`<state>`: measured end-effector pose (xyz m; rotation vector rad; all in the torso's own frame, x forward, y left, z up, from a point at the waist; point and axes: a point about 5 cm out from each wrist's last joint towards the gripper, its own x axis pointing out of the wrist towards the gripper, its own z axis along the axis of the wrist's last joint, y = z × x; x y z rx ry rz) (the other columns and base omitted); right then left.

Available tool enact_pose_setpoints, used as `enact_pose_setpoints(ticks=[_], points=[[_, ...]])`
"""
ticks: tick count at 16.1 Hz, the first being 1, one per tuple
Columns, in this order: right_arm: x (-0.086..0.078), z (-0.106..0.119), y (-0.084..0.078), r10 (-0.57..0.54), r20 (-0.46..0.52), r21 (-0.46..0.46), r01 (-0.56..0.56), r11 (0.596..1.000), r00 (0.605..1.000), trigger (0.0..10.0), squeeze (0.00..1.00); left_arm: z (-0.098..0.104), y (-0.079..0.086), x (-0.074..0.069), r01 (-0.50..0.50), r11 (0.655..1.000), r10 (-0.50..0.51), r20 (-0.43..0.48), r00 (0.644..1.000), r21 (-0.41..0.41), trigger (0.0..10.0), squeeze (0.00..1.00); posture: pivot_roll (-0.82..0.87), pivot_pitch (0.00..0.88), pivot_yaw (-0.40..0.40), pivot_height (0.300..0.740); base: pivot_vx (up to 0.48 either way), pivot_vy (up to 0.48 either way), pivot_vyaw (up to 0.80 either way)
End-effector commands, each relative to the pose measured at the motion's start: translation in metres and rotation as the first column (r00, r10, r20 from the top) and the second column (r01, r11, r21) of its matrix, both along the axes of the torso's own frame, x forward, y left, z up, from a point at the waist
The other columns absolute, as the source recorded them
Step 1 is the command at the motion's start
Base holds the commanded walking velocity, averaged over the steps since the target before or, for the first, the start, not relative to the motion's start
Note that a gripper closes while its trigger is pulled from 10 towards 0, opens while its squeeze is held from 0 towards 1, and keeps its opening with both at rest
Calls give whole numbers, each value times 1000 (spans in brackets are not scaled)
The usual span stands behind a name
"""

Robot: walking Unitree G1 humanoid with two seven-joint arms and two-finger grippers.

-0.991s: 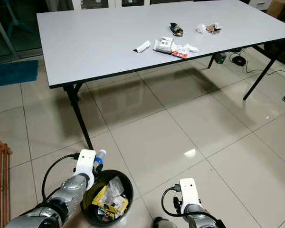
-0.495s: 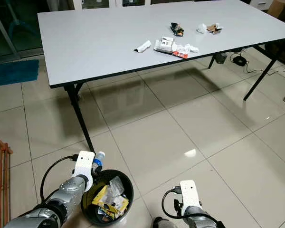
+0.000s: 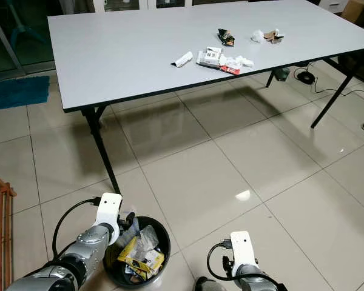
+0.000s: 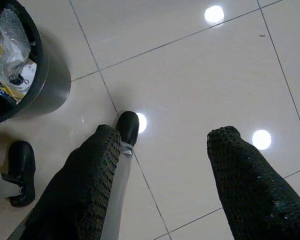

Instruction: Picking trash to rubbish bin

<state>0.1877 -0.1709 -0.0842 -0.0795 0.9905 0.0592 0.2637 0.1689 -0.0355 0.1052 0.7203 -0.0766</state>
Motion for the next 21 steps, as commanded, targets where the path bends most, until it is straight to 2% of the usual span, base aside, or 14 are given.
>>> enact_pose_setpoints(ticks=[1, 2, 3, 4, 6, 9, 13, 21], points=[[-3, -1, -5, -4, -8, -14, 4, 1000, 1000, 10000, 0, -3, -1, -3, -6, 1000, 6, -19, 1000, -14, 10000, 1000, 19, 74, -46, 740, 0, 0, 0], [-2, -1, -4, -3, -5, -13, 3, 1000, 1000, 10000, 0, -2, 0, -3, -12, 1000, 12, -11, 1000, -6, 10000, 1000, 19, 74, -46, 740, 0, 0, 0], [-2, -1, -4, -4, -5, -13, 4, 1000, 1000, 10000, 0, -2, 1, -2, -14, 1000, 14, -9, 1000, -3, 10000, 816, 18, 74, -45, 740, 0, 0, 0], [-2, -1, -4, -4, -4, -13, 4, 1000, 1000, 10000, 0, -2, 1, -2, -13, 1000, 13, -11, 1000, -1, 10000, 0, 18, 74, -45, 740, 0, 0, 0], [-2, -1, -4, -7, -3, -11, 7, 1000, 1000, 10000, 0, -5, 3, -6, -16, 1000, 17, -24, 1000, 7, 10000, 0, 18, 75, -45, 740, 0, 0, 0], [1, 1, -3, -14, 15, -4, 14, 1000, 1000, 10000, 0, -21, 16, -32, -64, 997, 68, -85, 994, 51, 10000, 0, 18, 78, -41, 740, 0, 0, 0], [6, 4, -4, -48, 57, 22, 47, 999, 997, 10000, 0, -30, 22, -48, -104, 993, 110, -97, 989, 62, 10000, 0, 23, 81, -43, 740, 0, 0, 0], [4, 3, -5, -46, 50, 22, 45, 999, 998, 10000, 0, -31, 19, -49, -90, 993, 98, -105, 990, 73, 10000, 0, 19, 74, -47, 740, 0, 0, 0]])
